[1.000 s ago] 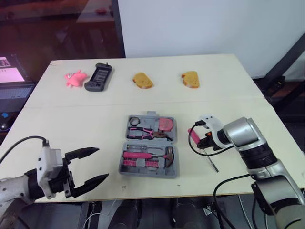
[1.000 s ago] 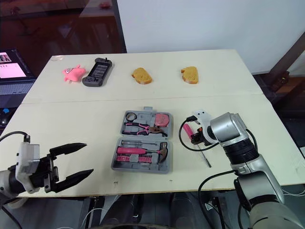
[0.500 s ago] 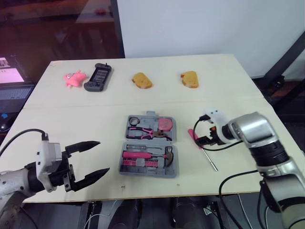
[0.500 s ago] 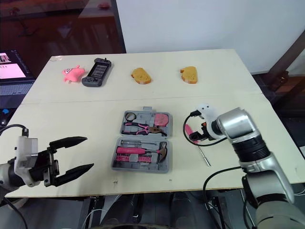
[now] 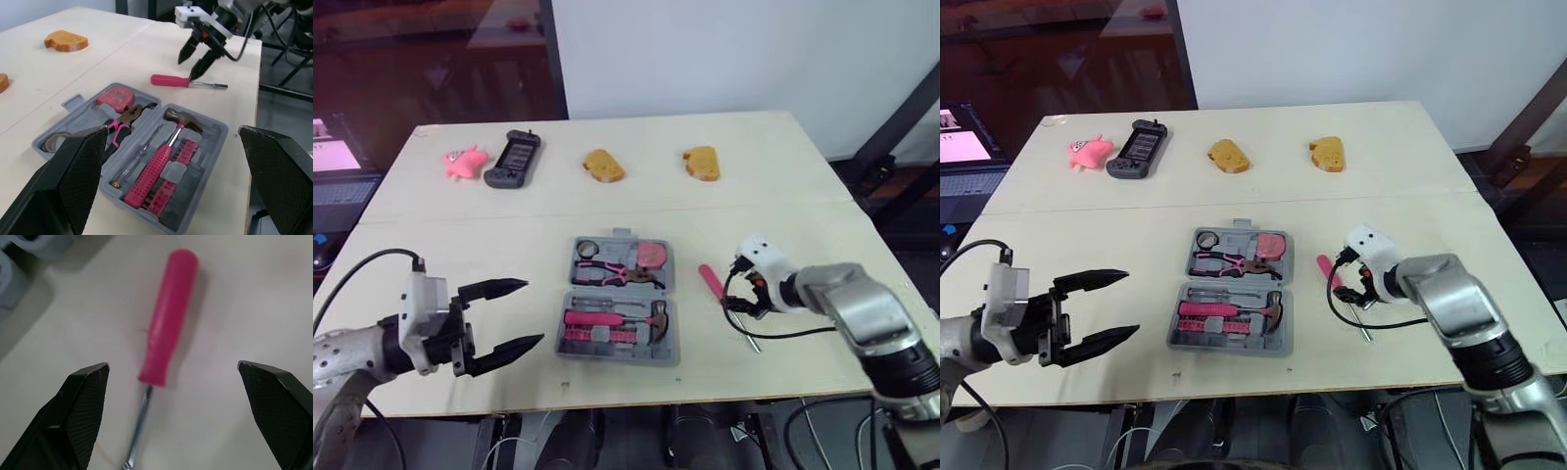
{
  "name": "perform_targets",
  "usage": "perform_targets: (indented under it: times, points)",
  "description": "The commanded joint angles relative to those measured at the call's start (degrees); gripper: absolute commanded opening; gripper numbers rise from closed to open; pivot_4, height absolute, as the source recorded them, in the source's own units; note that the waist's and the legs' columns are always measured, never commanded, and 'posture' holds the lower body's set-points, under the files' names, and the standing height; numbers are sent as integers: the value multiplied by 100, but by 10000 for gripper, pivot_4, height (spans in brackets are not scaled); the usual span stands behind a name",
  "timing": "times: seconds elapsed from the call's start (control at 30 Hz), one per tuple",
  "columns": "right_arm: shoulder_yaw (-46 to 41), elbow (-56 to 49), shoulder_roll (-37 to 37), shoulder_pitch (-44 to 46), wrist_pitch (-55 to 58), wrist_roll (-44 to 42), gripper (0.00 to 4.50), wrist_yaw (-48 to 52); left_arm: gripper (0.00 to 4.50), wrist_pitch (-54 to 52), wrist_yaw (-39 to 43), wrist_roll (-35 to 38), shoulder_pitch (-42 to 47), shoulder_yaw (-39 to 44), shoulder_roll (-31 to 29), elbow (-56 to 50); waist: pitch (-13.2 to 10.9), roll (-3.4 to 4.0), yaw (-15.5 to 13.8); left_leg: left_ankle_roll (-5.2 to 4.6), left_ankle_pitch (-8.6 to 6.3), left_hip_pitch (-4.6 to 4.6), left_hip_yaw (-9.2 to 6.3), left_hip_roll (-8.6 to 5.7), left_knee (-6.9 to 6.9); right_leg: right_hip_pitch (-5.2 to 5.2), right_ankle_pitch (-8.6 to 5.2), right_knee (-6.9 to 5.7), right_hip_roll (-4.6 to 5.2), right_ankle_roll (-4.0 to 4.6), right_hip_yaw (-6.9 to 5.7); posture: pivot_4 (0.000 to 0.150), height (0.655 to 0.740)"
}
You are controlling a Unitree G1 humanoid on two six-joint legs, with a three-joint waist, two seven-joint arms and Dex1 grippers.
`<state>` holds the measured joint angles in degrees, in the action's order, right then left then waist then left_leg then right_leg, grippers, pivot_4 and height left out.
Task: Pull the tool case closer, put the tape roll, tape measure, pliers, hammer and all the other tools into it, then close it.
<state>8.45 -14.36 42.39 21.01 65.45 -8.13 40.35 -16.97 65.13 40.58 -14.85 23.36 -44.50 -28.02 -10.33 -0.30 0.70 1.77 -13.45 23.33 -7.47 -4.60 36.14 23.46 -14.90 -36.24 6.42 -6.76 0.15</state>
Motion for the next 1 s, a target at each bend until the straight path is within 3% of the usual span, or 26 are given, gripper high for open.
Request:
perform_targets:
  times: [0.03,0.5,0.57,0.7,1.0]
  points:
    - [-261,42,-298,-75,-443,48,44363,-408,45000,14,26,6,29,104,-108,-4,0,0,1,0,0,0,-1,0,0,-1,0,0,-1,0,-1,1500,7400]
    - [-524,127,-739,-469,-426,-83,44363,-1002,45000,-9,5,29,7,148,-194,-5,0,1,-5,1,0,-1,-2,0,1,-2,-7,0,-1,15,0,1500,7400]
    - [-556,147,-770,-538,-451,-121,36757,-1021,45000,14,32,30,32,113,-195,-1,0,1,-9,1,0,-1,-2,0,1,-3,-7,0,-1,15,0,1500,7400]
    - [-513,200,-774,-612,-566,-144,17179,-1009,45000,7,31,23,100,81,-206,34,0,1,-3,1,1,-2,-2,0,1,-3,-7,0,-2,14,0,1500,7400]
    - [-460,239,-752,-665,-636,-147,17179,-1036,45000,57,22,-56,32,117,-167,12,0,0,-4,1,1,-3,-2,0,1,-5,-6,0,-2,14,0,1500,7400]
